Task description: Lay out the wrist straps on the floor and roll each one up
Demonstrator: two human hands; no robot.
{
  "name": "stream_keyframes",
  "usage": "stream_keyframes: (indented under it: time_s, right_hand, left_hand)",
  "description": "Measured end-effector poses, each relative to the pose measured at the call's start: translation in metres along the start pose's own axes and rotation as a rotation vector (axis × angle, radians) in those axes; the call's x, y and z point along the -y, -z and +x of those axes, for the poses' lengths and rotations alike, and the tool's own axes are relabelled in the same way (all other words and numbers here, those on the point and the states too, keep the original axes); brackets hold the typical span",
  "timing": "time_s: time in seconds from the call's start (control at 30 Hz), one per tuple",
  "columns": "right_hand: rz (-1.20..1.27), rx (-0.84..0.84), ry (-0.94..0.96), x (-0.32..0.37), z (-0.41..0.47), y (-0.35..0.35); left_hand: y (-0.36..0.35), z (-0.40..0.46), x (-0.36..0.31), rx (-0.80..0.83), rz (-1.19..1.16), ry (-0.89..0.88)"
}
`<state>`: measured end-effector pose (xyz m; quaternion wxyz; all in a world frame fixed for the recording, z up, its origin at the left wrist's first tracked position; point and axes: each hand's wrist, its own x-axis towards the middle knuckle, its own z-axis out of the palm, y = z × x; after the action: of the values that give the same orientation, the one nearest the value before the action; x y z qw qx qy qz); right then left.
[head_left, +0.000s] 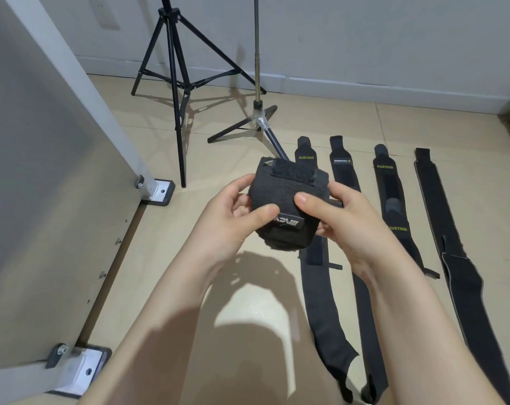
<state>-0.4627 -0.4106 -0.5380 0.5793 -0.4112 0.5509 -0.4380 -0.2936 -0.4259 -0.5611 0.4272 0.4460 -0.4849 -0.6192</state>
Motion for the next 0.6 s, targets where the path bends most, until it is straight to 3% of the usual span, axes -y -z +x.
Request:
stream_keyframes:
  time_s: [0.17,0.5,0.6]
  right_hand:
    - [0.032,-0.009,-0.114,0.005,0.0,-0.003]
    - [0.034,-0.079,-0.262,0.006,0.002,-0.008]
    - [-0.07,-0.101,-0.298,0.002,0.003,-0.008]
  left_hand:
    - [0.006,0.001,0.004,0.066,0.222,-0.024]
    - [0.01,0.008,0.018,0.036,0.245,-0.062]
    - [0.019,0.005,0.011,0.115,0.234,-0.053]
